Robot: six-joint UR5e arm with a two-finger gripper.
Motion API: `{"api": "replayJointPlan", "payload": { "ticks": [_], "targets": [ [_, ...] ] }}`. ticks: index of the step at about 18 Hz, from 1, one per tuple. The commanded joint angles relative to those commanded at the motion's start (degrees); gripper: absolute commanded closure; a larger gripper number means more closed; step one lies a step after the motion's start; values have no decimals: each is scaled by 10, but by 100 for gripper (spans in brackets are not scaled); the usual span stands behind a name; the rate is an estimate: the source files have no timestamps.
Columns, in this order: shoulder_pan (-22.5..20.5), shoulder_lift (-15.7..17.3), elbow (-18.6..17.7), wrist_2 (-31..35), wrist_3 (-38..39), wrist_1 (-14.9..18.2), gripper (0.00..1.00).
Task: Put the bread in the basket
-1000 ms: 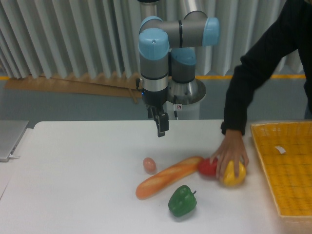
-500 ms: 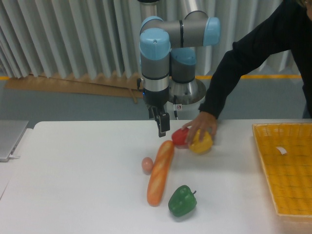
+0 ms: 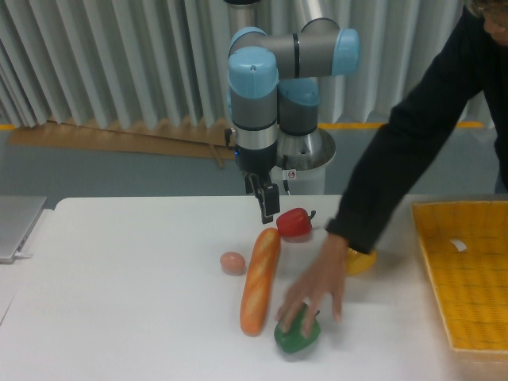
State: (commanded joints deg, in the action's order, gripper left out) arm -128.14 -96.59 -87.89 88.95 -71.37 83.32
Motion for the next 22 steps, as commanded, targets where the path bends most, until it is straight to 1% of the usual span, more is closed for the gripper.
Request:
{"api": "replayJointPlan", "payload": {
  "ticks": [10,13,22],
  "targets": [
    [-4,-1,1,0,9,0,0],
    [-4,-1,1,0,22,0,0],
    [-4,-2,1,0,24,0,0]
  ]
}}
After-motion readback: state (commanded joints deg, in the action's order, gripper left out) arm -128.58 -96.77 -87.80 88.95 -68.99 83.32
